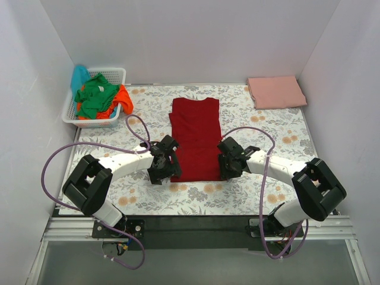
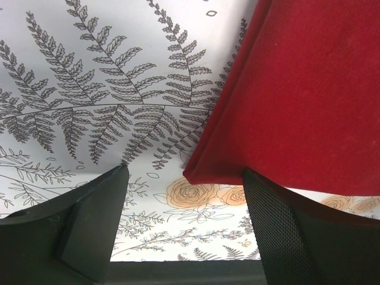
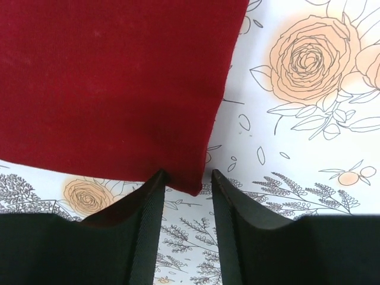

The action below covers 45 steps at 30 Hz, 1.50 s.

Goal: Fold and stack the t-shirts
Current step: Fold the tshirt

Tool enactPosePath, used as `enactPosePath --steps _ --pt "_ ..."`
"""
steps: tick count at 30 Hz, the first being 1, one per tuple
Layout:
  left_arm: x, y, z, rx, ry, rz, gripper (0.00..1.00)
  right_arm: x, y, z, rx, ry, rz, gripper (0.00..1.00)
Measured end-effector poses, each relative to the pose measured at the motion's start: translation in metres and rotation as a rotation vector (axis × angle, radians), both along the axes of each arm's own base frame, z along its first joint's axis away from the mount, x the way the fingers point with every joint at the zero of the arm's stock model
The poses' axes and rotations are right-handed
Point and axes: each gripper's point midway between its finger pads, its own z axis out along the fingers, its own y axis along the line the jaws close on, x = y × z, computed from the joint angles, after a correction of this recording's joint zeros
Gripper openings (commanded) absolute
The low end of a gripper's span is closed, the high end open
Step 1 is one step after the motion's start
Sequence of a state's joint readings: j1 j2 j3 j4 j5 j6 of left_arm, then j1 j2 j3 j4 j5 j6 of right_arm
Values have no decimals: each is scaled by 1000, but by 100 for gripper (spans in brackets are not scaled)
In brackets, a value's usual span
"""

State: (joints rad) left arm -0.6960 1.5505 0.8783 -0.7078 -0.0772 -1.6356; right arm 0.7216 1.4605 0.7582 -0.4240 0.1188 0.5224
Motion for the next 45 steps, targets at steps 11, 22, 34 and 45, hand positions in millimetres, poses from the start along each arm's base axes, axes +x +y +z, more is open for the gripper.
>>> enactPosePath --steps 11,22,34,45 --pt "4 -4 7 8 -13 3 76 1 9 -4 -38 1 19 1" --pt "7 -11 -3 47 7 4 65 1 9 -3 -39 -5 26 1" --pt "6 -11 -6 101 15 -6 51 2 10 0 -36 -13 30 1" --pt "8 -23 -8 95 15 -18 13 2 10 0 -35 -15 30 1"
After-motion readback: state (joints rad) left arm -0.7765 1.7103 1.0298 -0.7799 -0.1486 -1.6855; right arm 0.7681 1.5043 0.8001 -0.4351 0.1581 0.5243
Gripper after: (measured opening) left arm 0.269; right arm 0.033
